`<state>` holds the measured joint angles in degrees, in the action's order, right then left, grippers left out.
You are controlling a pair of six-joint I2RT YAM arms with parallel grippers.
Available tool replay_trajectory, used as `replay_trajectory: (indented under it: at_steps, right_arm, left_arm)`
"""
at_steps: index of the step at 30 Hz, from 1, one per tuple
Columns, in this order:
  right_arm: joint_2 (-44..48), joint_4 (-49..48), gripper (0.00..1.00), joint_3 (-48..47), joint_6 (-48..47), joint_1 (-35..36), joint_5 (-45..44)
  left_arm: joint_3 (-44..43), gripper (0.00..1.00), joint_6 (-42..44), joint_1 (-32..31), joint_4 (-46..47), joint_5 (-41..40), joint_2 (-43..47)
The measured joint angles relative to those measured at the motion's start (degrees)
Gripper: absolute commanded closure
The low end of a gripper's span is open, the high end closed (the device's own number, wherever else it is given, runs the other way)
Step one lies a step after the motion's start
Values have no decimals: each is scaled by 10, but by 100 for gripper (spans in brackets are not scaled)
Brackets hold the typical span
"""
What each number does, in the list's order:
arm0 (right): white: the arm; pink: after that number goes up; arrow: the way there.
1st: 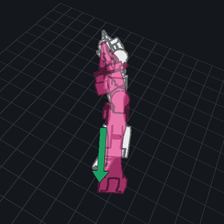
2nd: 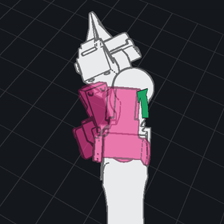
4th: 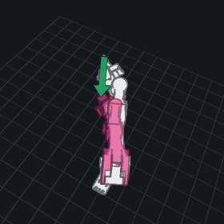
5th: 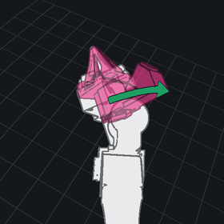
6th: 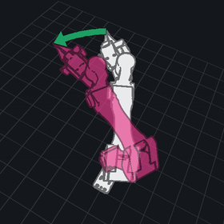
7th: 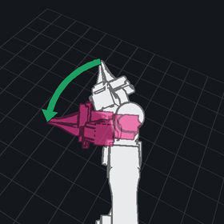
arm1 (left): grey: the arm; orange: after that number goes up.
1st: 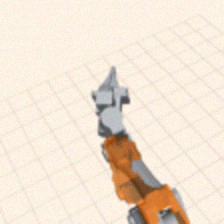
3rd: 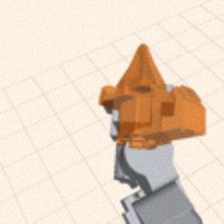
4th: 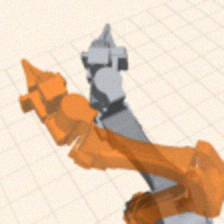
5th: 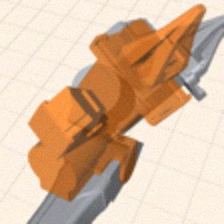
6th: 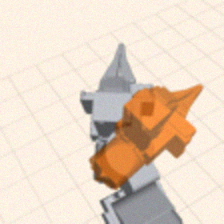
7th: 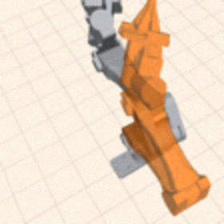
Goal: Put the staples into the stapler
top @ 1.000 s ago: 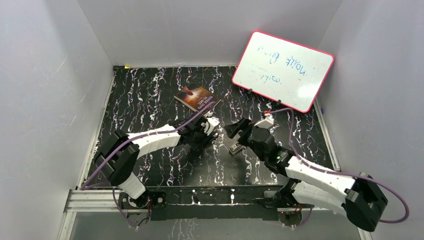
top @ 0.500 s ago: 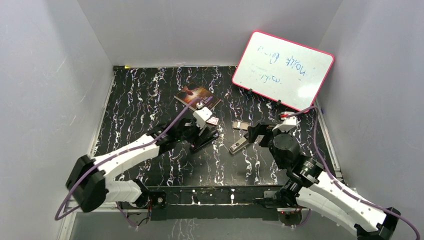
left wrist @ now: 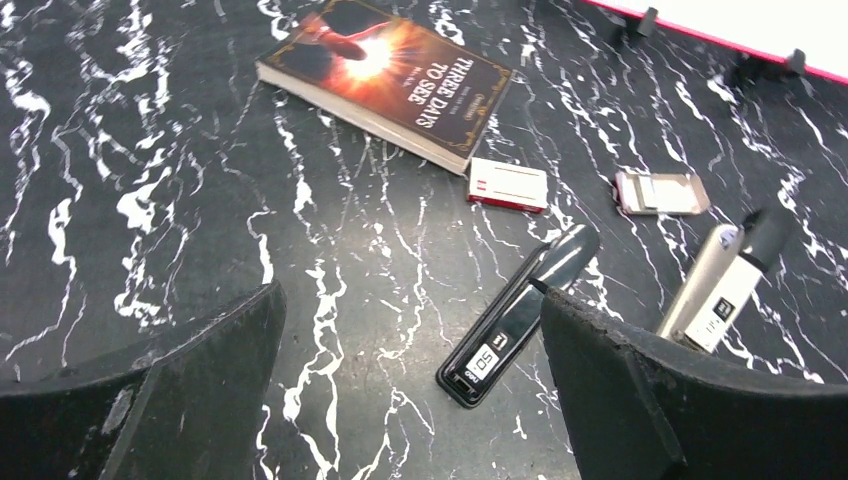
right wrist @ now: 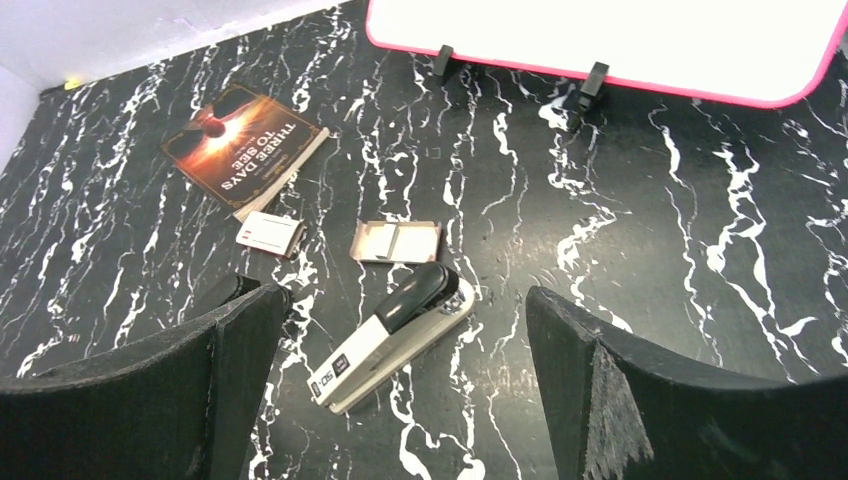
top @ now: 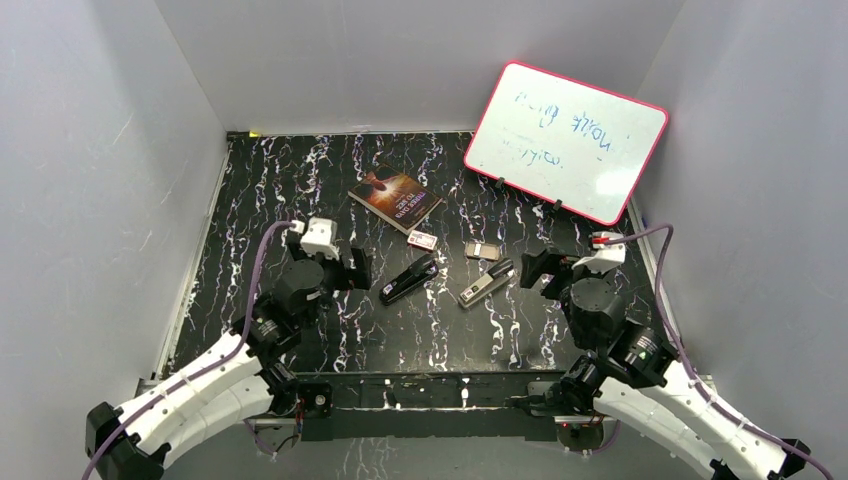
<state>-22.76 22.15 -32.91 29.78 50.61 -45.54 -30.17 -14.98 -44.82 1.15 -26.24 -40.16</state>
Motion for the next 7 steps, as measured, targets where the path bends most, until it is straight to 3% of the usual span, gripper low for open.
replay_trajectory:
  at_steps: [7]
  right_arm:
    - [51, 26, 2, 0, 3, 0, -13]
  left_arm:
    - [7, 2, -47, 0, -19, -78, 15]
